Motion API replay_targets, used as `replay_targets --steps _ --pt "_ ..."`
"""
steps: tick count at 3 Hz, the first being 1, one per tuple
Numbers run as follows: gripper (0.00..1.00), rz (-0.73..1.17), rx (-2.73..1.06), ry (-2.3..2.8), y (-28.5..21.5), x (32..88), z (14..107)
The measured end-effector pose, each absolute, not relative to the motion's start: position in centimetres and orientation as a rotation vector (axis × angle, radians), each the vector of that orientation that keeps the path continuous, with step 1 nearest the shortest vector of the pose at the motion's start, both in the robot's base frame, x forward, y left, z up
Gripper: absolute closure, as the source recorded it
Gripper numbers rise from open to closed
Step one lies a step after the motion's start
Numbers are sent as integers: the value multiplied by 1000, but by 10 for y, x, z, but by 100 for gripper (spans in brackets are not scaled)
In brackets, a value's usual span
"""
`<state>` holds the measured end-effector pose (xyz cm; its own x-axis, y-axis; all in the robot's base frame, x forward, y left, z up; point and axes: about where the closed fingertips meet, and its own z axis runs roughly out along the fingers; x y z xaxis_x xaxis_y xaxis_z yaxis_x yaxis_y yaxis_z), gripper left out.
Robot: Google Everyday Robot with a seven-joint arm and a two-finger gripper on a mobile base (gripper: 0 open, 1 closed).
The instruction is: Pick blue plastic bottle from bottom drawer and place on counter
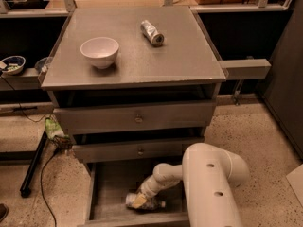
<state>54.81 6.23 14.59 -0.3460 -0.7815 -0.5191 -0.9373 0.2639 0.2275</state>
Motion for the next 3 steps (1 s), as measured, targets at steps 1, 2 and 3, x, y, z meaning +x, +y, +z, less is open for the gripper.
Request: replay_targets --steps 1,2,3 --pt "100 674 -1559 2271 56 552 170" --pt "100 644 -1569 2269 54 555 197" --pt "100 581 -1615 2251 53 556 238"
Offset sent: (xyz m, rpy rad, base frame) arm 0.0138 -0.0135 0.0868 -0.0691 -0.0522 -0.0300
